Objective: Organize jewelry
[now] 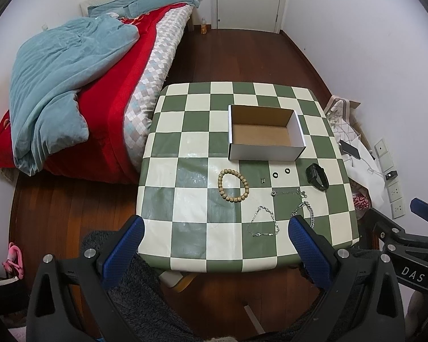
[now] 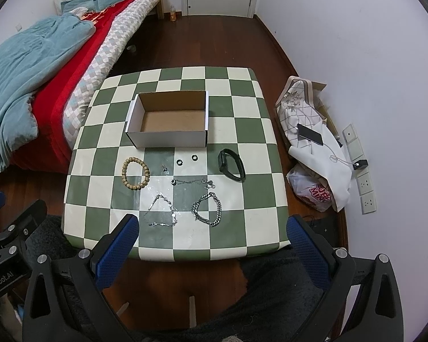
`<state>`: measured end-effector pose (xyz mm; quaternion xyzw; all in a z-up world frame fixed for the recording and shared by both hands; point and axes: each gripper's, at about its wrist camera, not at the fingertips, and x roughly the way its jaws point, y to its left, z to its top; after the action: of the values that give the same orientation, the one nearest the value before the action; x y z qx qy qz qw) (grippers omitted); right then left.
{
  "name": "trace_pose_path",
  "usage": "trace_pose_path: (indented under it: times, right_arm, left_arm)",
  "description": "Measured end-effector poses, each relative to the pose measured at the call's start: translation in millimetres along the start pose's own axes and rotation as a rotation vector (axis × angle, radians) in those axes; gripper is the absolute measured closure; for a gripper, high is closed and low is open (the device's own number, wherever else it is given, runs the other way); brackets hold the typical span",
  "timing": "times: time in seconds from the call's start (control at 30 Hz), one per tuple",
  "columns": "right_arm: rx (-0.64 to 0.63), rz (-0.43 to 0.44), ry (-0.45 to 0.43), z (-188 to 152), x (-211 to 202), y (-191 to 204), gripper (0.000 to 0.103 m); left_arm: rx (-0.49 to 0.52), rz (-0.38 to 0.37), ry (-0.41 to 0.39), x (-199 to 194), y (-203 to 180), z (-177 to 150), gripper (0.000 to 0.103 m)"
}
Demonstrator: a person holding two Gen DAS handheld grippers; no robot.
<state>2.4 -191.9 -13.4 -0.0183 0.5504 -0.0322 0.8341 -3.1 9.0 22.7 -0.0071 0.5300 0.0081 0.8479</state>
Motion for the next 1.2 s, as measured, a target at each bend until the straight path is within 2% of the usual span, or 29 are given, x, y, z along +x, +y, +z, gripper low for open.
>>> trace_pose_path:
  times: [0.2, 1.2]
  right_arm:
    - [-0.004, -0.004, -0.003, 14, -12, 8, 0.000]
    - [-0.006, 0.000, -0.029, 12, -25, 4, 0.000]
  left_arm:
    - [0.000, -0.003, -0.005, -1, 1, -1, 0.000]
    - [0.004, -0.004, -0.038, -11, 3, -2, 0.000]
